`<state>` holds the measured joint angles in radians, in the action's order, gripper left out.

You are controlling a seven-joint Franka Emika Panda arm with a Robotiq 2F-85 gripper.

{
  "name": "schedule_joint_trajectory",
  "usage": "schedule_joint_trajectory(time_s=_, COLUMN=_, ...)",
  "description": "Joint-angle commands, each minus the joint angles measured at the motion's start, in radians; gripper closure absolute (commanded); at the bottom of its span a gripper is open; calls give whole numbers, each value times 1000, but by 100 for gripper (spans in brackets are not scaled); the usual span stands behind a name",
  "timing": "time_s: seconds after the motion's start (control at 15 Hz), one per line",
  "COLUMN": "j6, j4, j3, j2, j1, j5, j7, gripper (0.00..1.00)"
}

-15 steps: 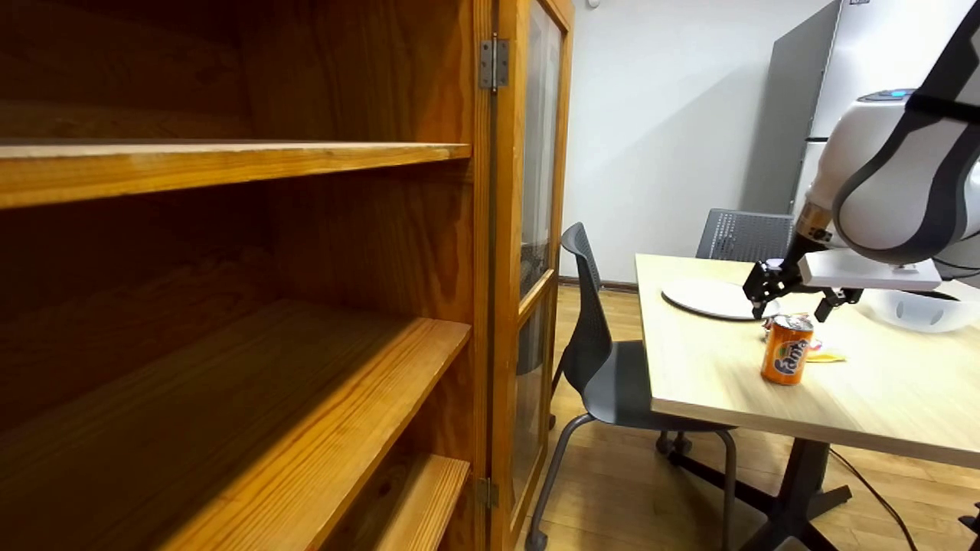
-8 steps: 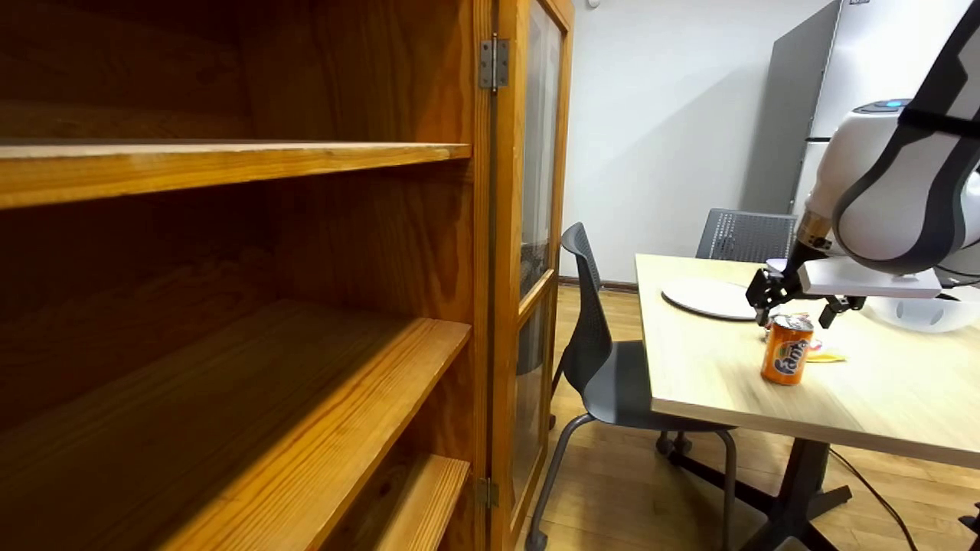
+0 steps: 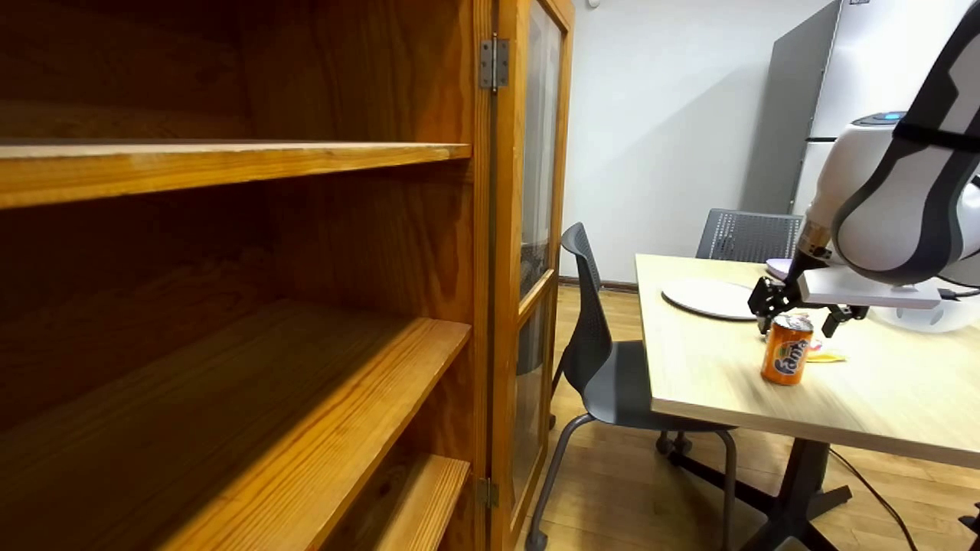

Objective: Put the orange can on the second shelf from the top

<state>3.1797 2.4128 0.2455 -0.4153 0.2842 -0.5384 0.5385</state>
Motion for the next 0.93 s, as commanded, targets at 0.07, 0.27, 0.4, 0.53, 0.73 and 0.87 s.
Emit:
schedule_joint_trajectory(time_s=0.07, j6=20, j4=-35, j3=22, j2=-35, j1=-23, j5=12, j7=26, gripper=0)
schedule_joint_trajectory(time_s=0.27, j6=21, j4=-42, j3=15, j2=-41, j1=-15, j5=16, j7=24, gripper=0)
schedule_joint_trajectory(time_s=0.4, j6=20, j4=-47, j3=13, j2=-46, j1=-13, j5=17, j7=24, gripper=0)
schedule_joint_trajectory(time_s=0.53, j6=19, j4=-55, j3=13, j2=-56, j1=-12, j5=18, j7=23, gripper=28)
schedule_joint_trajectory(time_s=0.73, j6=30, j4=-50, j3=27, j2=-70, j1=-66, j5=319, j7=-192, gripper=51)
schedule_joint_trajectory(time_s=0.87, j6=33, j4=-55, j3=18, j2=-76, j1=-76, j5=413, j7=-251, gripper=62)
